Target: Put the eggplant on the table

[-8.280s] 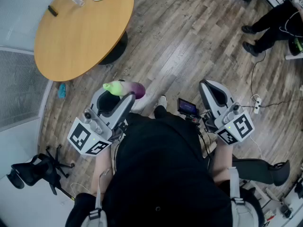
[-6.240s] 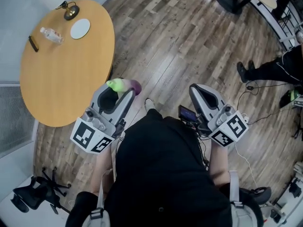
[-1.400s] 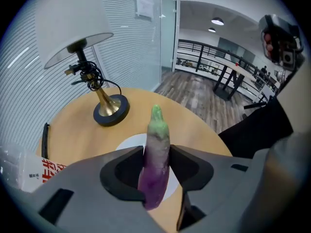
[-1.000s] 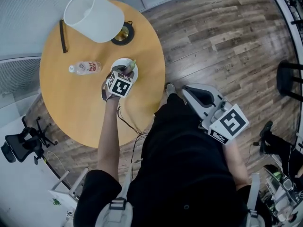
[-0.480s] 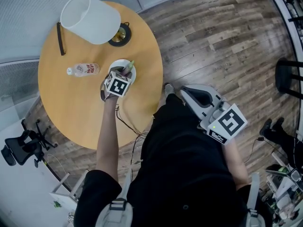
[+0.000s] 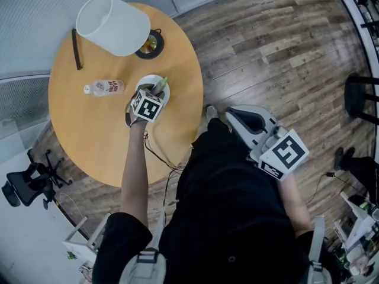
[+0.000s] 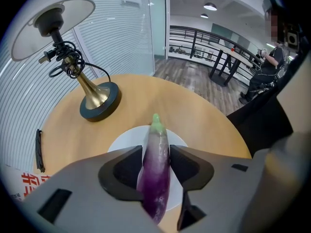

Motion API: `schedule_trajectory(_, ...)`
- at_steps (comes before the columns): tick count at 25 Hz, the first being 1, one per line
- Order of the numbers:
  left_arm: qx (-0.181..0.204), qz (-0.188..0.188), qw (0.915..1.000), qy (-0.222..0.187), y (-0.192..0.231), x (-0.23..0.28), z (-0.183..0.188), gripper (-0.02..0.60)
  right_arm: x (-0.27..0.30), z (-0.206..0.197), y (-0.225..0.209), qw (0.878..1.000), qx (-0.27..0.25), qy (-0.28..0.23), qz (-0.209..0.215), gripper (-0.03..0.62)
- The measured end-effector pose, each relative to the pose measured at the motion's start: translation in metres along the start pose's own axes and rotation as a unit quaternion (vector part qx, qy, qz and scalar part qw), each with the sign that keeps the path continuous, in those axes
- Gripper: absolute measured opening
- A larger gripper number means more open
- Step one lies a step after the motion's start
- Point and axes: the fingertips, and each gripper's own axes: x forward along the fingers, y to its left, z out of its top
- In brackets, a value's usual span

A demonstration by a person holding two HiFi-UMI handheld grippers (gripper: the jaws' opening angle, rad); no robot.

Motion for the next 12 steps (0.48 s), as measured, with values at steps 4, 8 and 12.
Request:
schedule_trajectory(4, 0.006, 0.01, 0.9999, 0.007, 0.0022, -0.0019, -0.0013, 0.206, -0.0012, -0.0001, 0.0008, 1.0, -0.001, 0.001, 0.0, 0.017)
schedule_trajectory(8, 0.012, 0.013, 0.9998, 0.009, 0.0032, -0.0049, -0.0019, 0.215, -0.0018, 0.0005, 0.0031, 1.0, -0.003, -0.003, 0.0, 0.017)
schedule_trajectory(12, 0.016, 0.014, 0.9997, 0.009, 0.002, -0.0081, -0.0019, 0.215, -0.003, 0.0006, 0.0055, 1.0, -0.005, -0.004, 0.003, 0.017)
